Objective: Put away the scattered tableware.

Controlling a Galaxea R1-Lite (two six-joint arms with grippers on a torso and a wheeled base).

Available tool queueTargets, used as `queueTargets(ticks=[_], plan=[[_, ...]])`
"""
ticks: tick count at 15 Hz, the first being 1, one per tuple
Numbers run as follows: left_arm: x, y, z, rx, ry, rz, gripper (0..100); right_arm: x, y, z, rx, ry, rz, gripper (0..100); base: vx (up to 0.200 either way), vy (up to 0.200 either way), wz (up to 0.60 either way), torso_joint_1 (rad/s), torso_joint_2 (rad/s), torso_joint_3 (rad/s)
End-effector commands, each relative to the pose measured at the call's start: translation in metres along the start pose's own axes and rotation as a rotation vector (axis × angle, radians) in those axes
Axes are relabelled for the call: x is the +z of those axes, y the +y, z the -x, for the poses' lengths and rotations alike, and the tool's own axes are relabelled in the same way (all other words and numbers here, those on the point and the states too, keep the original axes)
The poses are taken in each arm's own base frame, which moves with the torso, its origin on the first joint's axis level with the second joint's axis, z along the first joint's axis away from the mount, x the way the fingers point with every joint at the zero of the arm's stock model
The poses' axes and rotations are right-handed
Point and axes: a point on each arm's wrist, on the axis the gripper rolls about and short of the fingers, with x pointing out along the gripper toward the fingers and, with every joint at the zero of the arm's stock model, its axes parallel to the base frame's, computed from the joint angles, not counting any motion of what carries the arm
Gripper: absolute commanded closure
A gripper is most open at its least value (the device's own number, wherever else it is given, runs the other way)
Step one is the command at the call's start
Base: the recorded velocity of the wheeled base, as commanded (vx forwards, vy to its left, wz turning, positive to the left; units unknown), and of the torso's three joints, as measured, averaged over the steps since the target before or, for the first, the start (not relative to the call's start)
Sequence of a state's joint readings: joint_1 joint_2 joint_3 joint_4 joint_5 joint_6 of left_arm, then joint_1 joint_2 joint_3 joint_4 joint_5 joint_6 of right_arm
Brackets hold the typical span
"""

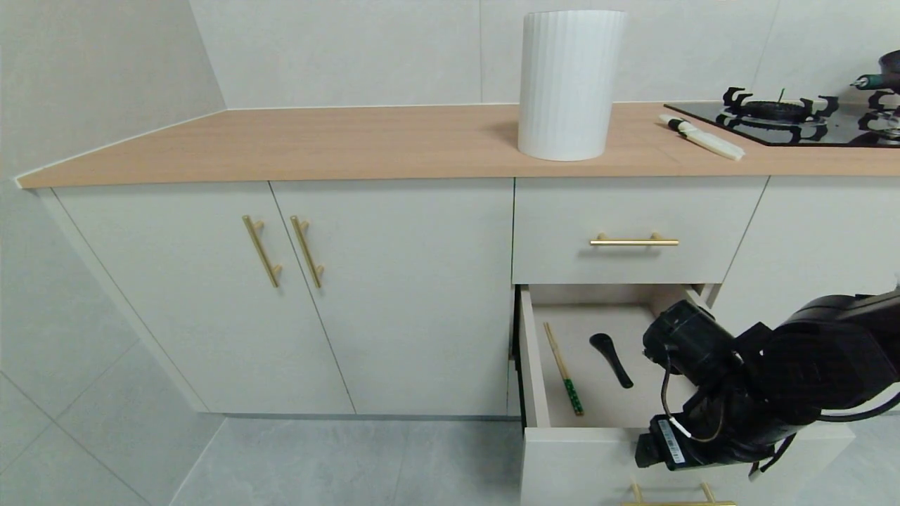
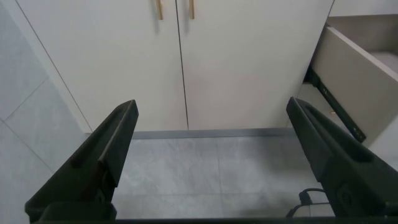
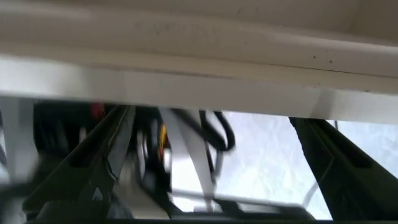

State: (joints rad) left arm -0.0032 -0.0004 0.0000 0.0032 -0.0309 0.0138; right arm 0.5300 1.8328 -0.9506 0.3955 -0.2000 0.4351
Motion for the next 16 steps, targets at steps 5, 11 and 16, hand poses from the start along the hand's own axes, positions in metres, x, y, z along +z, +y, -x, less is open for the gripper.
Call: queueTargets(ticks=[5, 11, 16], plan=[[0.0, 0.0, 0.0, 0.0, 0.0, 0.0, 0, 0.015, -0.005, -0.019, -0.031, -0.118, -0.085, 0, 0.0, 0.0, 0.0, 0.0, 0.0, 0.0], [0.0, 0.0, 0.0, 0.0, 0.0, 0.0, 0, 0.031, -0.013, -0.046, -0.014, -0.285, -0.179, 0, 0.0, 0.0, 0.0, 0.0, 0.0, 0.0], [0.0, 0.0, 0.0, 0.0, 0.0, 0.0, 0, 0.059, -0.029, -0.077, -0.002, -0.447, -0.328, 0, 0.0, 0.0, 0.0, 0.0, 0.0, 0.0]])
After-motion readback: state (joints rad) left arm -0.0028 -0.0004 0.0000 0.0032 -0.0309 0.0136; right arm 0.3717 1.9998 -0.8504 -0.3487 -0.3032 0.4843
